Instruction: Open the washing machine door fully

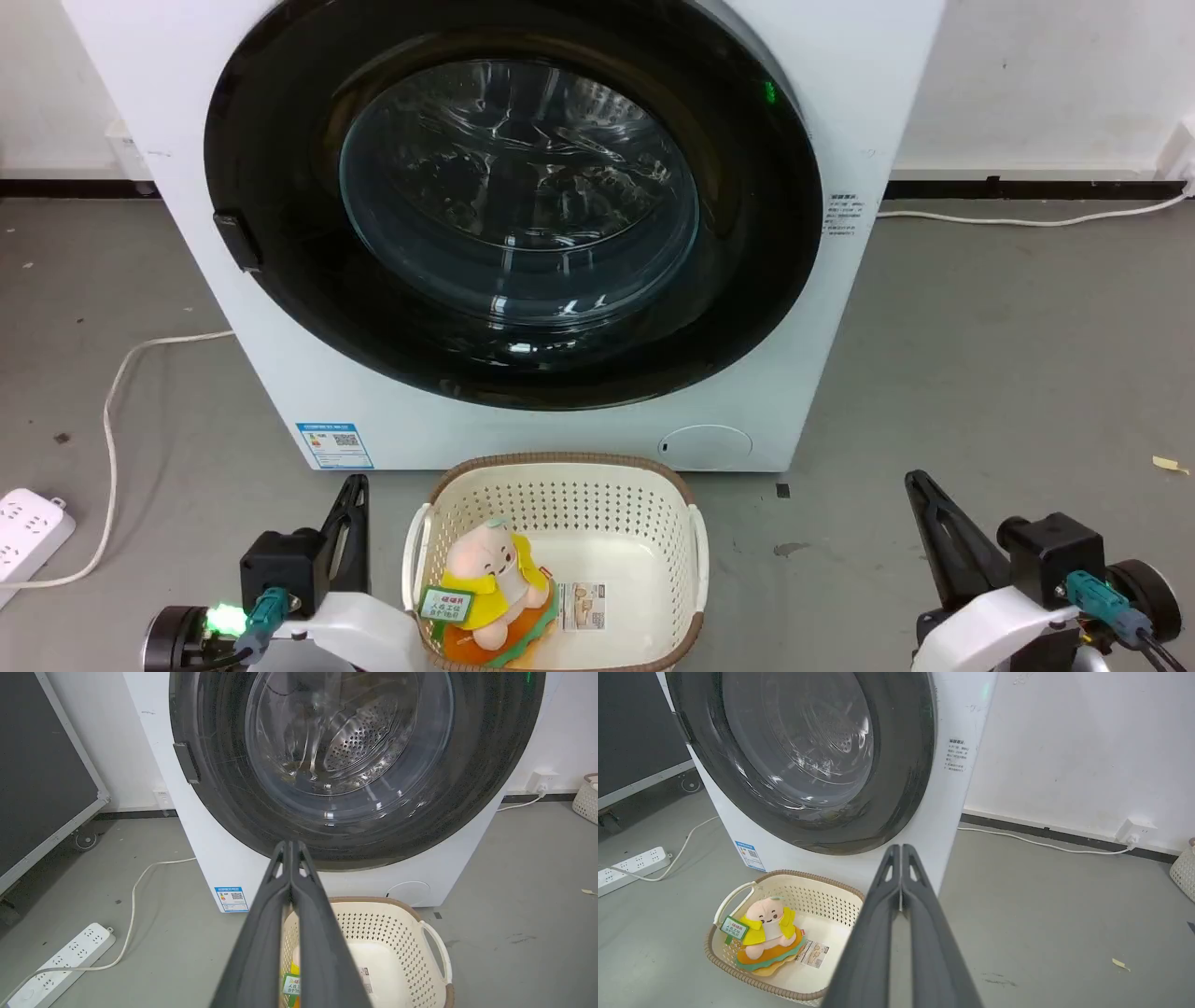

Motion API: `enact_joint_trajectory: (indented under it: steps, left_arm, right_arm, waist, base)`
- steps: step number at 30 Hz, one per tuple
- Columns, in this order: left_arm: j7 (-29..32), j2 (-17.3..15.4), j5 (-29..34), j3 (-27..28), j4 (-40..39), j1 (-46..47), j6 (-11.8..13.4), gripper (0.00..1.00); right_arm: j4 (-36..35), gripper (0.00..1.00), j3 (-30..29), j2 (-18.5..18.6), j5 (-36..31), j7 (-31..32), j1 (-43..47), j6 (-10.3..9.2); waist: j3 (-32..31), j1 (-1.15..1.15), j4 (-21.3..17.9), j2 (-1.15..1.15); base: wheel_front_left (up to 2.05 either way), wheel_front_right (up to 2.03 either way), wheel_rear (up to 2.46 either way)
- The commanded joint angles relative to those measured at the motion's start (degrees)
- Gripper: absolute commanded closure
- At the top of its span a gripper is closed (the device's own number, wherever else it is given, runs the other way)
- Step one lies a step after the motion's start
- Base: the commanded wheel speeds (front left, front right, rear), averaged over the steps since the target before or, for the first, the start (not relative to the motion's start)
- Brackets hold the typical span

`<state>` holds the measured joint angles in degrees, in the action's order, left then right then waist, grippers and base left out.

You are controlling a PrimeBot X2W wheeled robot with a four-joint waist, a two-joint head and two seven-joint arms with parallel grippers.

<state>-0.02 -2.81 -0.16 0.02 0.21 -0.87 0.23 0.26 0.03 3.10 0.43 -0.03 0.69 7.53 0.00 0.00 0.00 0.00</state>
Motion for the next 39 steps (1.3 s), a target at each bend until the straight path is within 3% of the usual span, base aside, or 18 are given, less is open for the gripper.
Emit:
enact_joint_trajectory:
  steps: [1,29,30,39]
  left_arm:
    - [0.02,-0.07,0.16,-0.02,-0.21,0.87,-0.23,1.00]
    - [0.02,-0.07,0.16,-0.02,-0.21,0.87,-0.23,1.00]
    - [0.00,0.00,0.00,0.01,0.00,0.00,0.01,0.00]
    - [-0.53,0.00,-0.17,-0.32,0.11,-0.01,0.22,0.00]
  right_arm:
    - [-0.26,1.00,-0.03,-0.23,-0.43,0.03,-0.69,-0.04]
    - [-0.26,1.00,-0.03,-0.23,-0.43,0.03,-0.69,-0.04]
    - [0.00,0.00,0.01,0.00,0.01,0.00,0.00,0.00]
    - [-0.02,0.00,0.04,0.00,0.66,-0.53,0.05,0.00]
  waist:
    - [0.00,0.00,0.00,0.00]
    - [0.00,0.00,0.00,0.00]
    - [0.00,0.00,0.00,0.00]
    - [0.02,0.00,-0.01,0.00]
  base:
    - [0.00,0.00,0.00]
    - [0.00,0.00,0.00]
    - [0.00,0.00,0.00]
    - [0.00,0.00,0.00]
